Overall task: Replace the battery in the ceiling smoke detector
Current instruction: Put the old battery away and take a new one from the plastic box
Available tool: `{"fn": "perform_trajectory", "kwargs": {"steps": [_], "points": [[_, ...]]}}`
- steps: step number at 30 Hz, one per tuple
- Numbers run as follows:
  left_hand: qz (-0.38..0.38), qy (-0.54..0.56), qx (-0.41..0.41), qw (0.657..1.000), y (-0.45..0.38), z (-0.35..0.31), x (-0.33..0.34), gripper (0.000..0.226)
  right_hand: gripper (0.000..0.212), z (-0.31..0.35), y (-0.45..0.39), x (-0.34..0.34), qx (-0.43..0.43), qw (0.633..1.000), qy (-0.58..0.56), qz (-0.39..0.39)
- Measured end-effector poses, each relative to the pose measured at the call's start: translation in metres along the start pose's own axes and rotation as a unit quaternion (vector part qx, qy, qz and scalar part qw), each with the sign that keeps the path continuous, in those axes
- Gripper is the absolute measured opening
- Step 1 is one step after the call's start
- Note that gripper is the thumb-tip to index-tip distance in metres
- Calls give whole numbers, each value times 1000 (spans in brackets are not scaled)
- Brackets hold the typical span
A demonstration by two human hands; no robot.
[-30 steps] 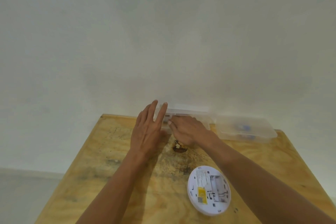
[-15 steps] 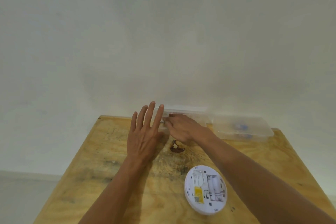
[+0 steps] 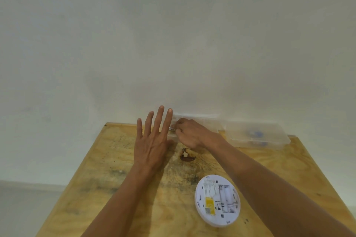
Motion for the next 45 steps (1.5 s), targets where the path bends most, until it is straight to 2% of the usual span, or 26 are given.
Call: {"fn": "perform_trajectory", "kwargs": {"steps": [2, 5, 7, 11, 14, 16, 19, 22, 25, 29, 32, 35, 38, 42, 45], "points": [[18, -5, -9, 1000, -4, 2, 0, 112, 50, 2, 0, 0, 10, 1000, -3, 10], [29, -5, -10, 1000, -10, 2, -4, 107, 53, 2, -1, 3, 26, 999, -4, 28], [30, -8, -11, 999, -12, 3, -3, 105, 53, 1, -1, 4, 34, 999, -4, 18], [20, -17, -25, 999, -13, 6, 1, 118, 52, 4, 3, 8, 28, 999, 6, -17], [12, -16, -21, 1000, -11, 5, -3, 113, 58, 5, 2, 9, 26, 1000, 6, -17], [17, -13, -24, 999, -11, 6, -4, 113, 54, 3, 2, 8, 21, 999, -11, -23], [37, -6, -21, 999, -12, 5, -3, 109, 45, 2, 7, 0, 23, 995, -10, -95], [44, 6, -19, 999, -11, 5, -4, 111, 56, -4, 18, 0, 87, 979, 42, -179], [36, 12, -17, 999, -11, 4, -5, 105, 59, -5, 16, 9, 129, 979, 6, -155], [32, 0, -19, 999, -12, 5, -4, 110, 32, 6, -1, 3, 72, 992, -14, -106], [21, -4, -27, 999, -12, 5, -4, 112, 39, 15, -8, 2, 19, 998, -11, -53], [23, 10, -28, 999, -12, 4, -6, 98, 49, 22, -12, 3, -11, 999, 10, -30], [38, 22, -31, 999, -11, 3, -9, 80, 43, 26, -12, 5, -16, 998, 50, -27], [41, 48, -35, 997, -11, 1, -14, 84, 43, 24, -10, 8, 9, 999, 39, -21], [39, 40, -29, 998, -10, 3, -7, 100, 42, 23, -7, 7, 2, 996, 51, -76]]}}
Point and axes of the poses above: each hand's wrist, its own y-axis away from the middle knuckle, its own x-axis out of the palm, z = x × y, the point moved 5 cm from there along -y, towards the middle knuckle, and after that the axes turned 6 degrees about y, right-handed, at the moved point
